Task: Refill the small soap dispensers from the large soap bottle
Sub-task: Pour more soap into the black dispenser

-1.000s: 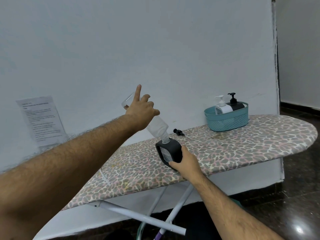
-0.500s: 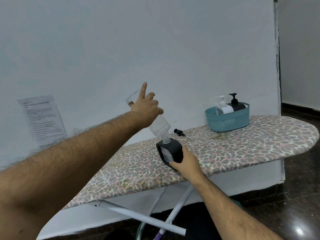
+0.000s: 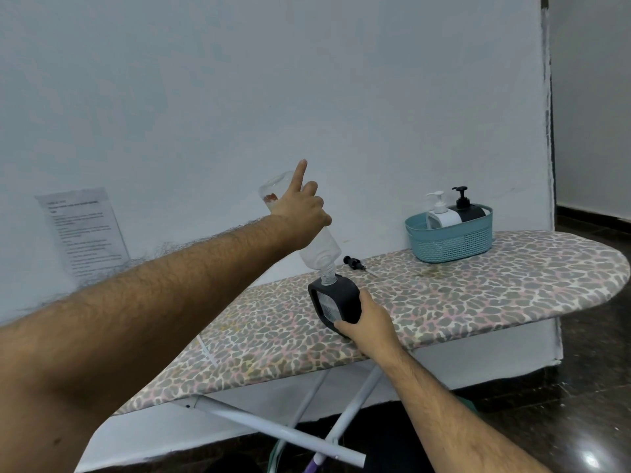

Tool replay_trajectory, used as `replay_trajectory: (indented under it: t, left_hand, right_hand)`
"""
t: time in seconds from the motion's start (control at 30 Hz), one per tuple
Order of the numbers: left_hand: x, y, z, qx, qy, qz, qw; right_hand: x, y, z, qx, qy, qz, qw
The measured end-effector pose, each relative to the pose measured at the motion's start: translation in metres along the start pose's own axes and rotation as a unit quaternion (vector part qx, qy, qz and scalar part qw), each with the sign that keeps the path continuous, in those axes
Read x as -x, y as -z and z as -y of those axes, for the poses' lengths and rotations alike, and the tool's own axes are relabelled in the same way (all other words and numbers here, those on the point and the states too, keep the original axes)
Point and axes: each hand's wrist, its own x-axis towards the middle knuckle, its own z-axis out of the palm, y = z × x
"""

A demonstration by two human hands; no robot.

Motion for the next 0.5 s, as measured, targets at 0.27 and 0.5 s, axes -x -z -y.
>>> replay_trajectory:
  t: [0.27,0.5]
  left_hand:
    - [-0.0042,0.0035,-0.0026,-0.017,-0.005,-0.003,1.000]
    - [-0.0045,0.0008,-0.0023,-0.009,-0.001,-0.004,1.000]
  right_hand:
    - [0.0005,-0.0001,-0.0007,-0.006,-0.001,0.002,1.000]
    - [0.0010,0.0003,-0.0001,-0.011,0.001,0.005,1.000]
